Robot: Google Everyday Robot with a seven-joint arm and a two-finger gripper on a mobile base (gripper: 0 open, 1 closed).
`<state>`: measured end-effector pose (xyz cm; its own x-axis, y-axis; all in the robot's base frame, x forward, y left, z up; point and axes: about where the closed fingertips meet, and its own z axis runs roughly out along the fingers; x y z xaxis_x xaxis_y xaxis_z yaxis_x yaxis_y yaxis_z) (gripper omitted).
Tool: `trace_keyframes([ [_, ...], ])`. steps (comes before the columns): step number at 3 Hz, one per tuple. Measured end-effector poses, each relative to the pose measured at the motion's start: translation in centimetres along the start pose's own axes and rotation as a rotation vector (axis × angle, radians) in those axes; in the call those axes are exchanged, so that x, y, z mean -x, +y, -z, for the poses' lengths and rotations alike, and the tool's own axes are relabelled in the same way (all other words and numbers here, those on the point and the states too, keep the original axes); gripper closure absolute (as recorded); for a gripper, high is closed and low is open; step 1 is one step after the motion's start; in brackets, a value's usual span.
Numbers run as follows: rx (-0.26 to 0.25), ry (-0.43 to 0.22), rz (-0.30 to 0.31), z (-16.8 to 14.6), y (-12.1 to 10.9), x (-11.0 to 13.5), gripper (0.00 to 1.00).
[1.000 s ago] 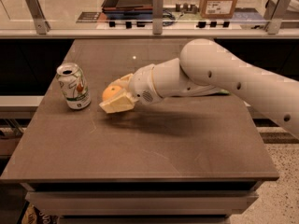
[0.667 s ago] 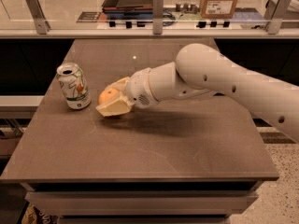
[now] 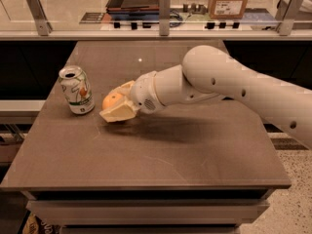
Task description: Move orange near 7up can
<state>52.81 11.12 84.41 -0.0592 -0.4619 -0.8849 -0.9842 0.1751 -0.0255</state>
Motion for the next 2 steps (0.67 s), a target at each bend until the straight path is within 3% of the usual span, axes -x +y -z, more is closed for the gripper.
trace_keyframes([
  [2, 0.005, 0.001, 0.004, -0.23, 0.26, 0.20, 0.12],
])
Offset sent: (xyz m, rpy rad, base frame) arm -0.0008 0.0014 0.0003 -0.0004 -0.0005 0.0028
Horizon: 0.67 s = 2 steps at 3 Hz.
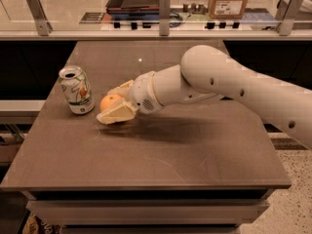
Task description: Move orange near 7up can
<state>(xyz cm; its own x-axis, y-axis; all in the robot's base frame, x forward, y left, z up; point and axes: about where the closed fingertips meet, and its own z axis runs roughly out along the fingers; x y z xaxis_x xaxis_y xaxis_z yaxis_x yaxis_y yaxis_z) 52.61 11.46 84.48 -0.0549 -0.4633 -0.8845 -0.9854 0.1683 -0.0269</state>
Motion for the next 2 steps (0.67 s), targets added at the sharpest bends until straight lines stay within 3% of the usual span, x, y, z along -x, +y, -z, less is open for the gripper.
trace_keyframes([
  [1, 0.003, 0.000, 0.002, -0.11, 0.12, 0.10, 0.00],
  [2, 0.003, 0.000, 0.002, -0.11, 0.13, 0.10, 0.00],
])
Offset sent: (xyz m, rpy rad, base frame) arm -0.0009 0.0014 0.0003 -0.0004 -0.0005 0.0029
